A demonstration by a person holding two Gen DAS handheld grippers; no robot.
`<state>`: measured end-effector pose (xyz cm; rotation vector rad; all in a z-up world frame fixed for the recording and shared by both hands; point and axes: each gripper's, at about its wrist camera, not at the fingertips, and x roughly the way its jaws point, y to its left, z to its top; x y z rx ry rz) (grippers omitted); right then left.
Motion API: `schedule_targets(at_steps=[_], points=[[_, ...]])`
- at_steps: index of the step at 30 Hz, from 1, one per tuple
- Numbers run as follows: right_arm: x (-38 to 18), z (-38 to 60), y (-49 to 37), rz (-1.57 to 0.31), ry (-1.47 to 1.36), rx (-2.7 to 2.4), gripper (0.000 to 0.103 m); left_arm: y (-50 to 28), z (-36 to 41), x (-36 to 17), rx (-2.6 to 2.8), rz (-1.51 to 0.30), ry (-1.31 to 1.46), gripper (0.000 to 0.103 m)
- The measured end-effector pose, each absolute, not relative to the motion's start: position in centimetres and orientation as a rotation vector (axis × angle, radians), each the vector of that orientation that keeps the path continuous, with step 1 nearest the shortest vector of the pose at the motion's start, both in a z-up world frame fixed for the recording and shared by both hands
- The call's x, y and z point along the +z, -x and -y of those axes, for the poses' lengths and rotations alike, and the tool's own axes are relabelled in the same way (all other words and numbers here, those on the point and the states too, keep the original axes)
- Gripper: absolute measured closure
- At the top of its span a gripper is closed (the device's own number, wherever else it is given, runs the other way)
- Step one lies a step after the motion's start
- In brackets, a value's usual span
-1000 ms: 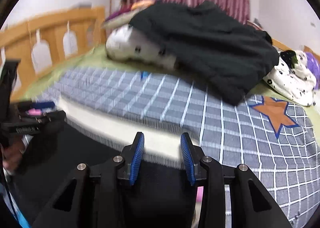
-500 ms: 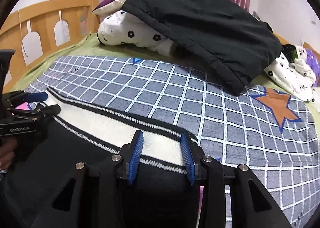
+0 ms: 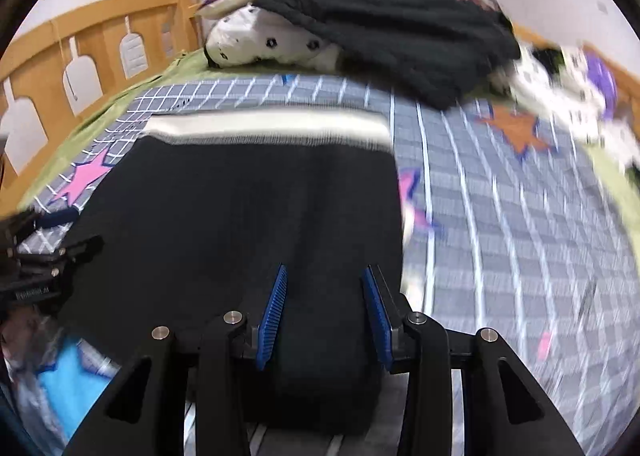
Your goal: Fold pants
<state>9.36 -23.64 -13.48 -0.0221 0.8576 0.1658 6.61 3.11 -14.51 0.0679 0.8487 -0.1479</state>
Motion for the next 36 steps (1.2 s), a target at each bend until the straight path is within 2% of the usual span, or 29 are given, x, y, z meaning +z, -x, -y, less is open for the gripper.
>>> schedule_targets(at_steps=[4,7,18,21,22,23,25,29,36], points=[[-14.3,24.1,-6.2,-0.902,-0.088,0.125,0.063,-4.1,-5.3,-14.6,-0.143,-0.909,0.081,0.031],[-13.8,24.0,-4.7,-0.952,-0.126,0.103,0.063,-2.9,-5.5,-13.9,-0.112,-0.925,0.057,0.032],[-5.1,23.6,2.8,-0.814,-0.023,-0.019,0.058,2.8,-3.3,-4.6,-0.101,-0.757,0.039,0.031],[-3.4,23.7,4.6,-0.786,0.01,-0.046,0.056,4.3,-2.2,-2.9,-0.091,-0.722,0.019,0.026],[-2.9,24.0,5.3,-0.771,0.008,-0.049,0.048,4.9,-1.7,-2.3,-0.092,-0.704,0.012,0.024],[-2.5,24.2,5.7,-0.753,0.007,-0.048,0.032,5.5,-1.4,-1.9,-0.088,-0.693,0.005,0.022],[-1.5,24.4,6.7,-0.702,0.011,-0.043,0.017,6.2,-0.8,-1.4,-0.08,-0.681,-0.011,0.019],[-0.5,24.3,8.1,-0.673,0.039,-0.044,0.011,7.3,0.2,-0.7,-0.086,-0.68,-0.029,0.019],[-0.1,24.9,9.0,-0.665,0.03,-0.032,0.011,8.3,1.0,-0.6,-0.062,-0.685,-0.025,0.019]])
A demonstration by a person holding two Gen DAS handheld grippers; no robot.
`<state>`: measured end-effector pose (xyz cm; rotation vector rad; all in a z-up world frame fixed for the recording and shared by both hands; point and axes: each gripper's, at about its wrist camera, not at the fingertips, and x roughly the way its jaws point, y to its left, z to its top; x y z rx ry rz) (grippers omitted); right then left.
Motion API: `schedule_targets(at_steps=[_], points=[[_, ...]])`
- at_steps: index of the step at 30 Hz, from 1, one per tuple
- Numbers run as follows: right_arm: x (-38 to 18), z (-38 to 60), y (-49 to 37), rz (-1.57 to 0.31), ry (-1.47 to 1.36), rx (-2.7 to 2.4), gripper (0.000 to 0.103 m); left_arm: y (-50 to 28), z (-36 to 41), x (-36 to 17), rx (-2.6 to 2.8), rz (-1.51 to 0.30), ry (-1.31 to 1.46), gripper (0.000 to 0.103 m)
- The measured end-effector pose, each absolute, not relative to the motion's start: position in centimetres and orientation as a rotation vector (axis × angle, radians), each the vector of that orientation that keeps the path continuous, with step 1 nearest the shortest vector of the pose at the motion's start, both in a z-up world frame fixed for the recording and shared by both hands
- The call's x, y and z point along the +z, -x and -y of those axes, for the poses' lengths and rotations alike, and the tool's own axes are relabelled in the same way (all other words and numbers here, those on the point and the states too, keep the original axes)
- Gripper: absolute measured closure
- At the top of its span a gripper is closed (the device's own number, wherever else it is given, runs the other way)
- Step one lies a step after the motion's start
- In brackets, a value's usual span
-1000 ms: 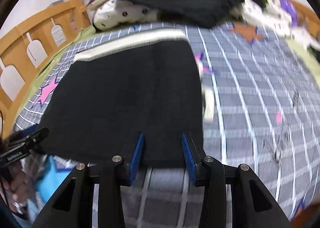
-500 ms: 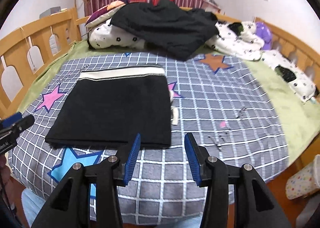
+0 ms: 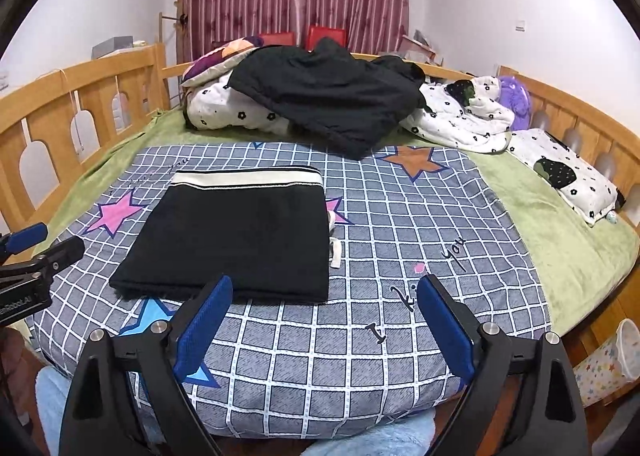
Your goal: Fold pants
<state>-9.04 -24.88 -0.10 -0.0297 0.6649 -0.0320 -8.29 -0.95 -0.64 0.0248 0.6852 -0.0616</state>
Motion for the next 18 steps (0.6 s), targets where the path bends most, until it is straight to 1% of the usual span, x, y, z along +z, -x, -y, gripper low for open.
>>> schedule_targets(at_steps=[6,18], points=[[-0.4,24.8,9.1,-0.665,0.066,-0.032,0.011,8.5,1.3,-0.8,-0.047,-0.688,-0.02,0.019],[-1.3,24.5,8.5,-0.679,0.047,-0.03,0.011,8.7,1.1,-1.5,-0.022,-0.686,-0.029,0.019]])
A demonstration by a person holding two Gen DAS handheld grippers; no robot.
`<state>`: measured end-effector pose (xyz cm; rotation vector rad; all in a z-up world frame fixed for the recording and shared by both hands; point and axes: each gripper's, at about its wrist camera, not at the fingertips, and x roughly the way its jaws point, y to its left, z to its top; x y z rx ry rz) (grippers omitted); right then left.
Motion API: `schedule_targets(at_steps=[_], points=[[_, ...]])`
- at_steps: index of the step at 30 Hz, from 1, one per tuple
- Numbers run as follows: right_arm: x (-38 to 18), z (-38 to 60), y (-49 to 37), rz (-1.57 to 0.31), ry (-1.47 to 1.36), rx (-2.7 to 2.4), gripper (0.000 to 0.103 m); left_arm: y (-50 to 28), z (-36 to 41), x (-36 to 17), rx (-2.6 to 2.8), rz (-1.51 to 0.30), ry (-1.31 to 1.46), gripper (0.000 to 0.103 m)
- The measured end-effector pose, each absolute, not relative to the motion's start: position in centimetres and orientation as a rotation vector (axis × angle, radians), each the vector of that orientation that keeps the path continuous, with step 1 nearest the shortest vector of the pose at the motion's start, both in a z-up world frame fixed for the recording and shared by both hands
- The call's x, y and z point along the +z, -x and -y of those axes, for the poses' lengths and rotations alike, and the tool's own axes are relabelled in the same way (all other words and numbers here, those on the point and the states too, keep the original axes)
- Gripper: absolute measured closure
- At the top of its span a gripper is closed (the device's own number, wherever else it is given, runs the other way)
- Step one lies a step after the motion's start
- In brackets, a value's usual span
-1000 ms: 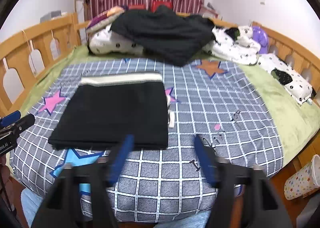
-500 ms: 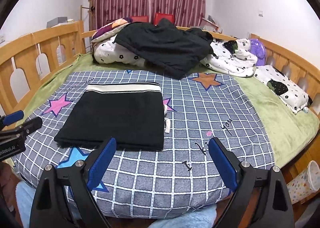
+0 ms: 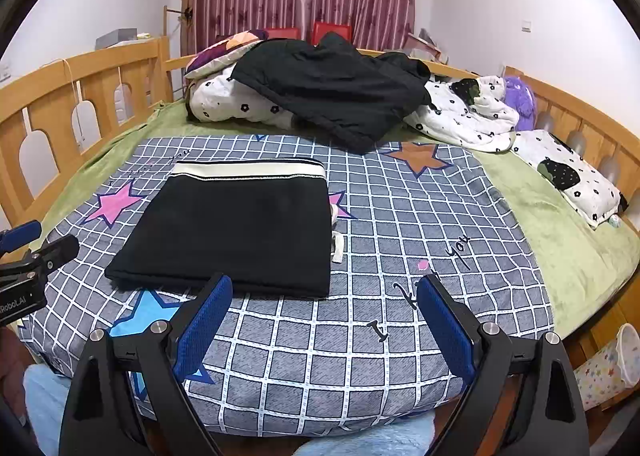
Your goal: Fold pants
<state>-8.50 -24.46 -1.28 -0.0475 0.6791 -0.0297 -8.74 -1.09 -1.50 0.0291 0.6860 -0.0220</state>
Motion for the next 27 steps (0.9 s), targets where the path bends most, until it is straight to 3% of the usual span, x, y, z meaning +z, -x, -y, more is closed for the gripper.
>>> schedule_targets(at_steps=[27], points=[[-1.2,23.6,8.2,-0.659,0.048,-0.06,0.011,8.5,0.0,-1.0,-0.023,-0.665,-0.016,0.019]])
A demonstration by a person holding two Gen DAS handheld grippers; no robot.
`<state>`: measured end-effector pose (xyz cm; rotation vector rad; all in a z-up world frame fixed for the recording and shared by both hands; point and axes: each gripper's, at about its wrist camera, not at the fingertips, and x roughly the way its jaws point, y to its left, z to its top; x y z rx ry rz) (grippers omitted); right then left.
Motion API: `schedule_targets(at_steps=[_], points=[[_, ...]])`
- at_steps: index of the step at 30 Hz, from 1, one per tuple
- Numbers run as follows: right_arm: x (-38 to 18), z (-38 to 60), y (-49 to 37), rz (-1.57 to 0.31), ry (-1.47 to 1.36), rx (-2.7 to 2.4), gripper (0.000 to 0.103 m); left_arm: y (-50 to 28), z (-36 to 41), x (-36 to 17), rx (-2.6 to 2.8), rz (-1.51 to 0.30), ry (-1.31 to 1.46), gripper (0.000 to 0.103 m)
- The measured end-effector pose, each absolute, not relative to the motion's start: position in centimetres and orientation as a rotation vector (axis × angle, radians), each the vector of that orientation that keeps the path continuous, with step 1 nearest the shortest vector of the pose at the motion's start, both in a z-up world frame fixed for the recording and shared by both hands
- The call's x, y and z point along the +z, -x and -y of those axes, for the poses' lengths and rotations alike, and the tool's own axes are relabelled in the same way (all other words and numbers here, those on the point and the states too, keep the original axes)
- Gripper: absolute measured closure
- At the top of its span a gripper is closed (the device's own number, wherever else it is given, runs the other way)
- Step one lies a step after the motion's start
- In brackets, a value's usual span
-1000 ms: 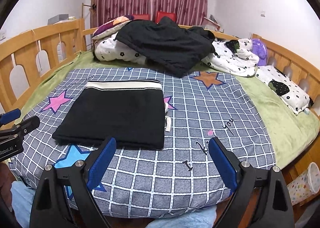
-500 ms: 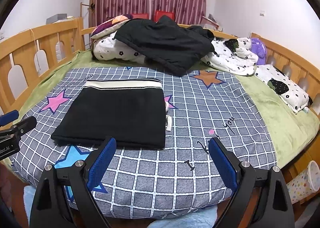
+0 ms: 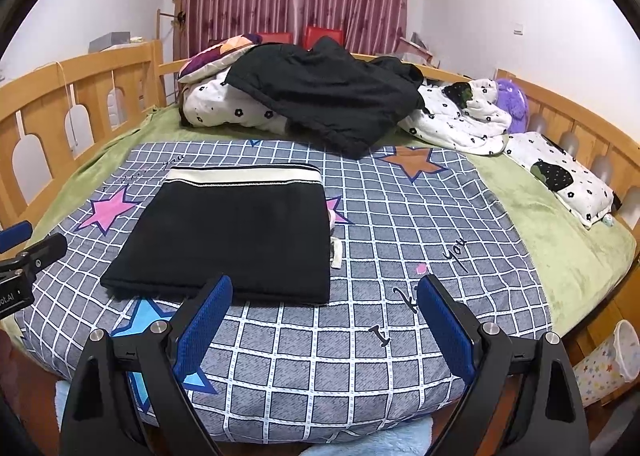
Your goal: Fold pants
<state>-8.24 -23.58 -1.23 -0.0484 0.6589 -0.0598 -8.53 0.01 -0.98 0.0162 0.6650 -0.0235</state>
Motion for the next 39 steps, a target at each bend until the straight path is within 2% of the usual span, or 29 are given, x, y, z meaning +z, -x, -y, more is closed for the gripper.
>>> schedule_targets(at_steps=[39], points=[[-0.8,24.4,5.8,-0.656,0.053,-0.034,0.01,6.5,1.5,0.1,-0.018,-0.631,-0.054,0.019]])
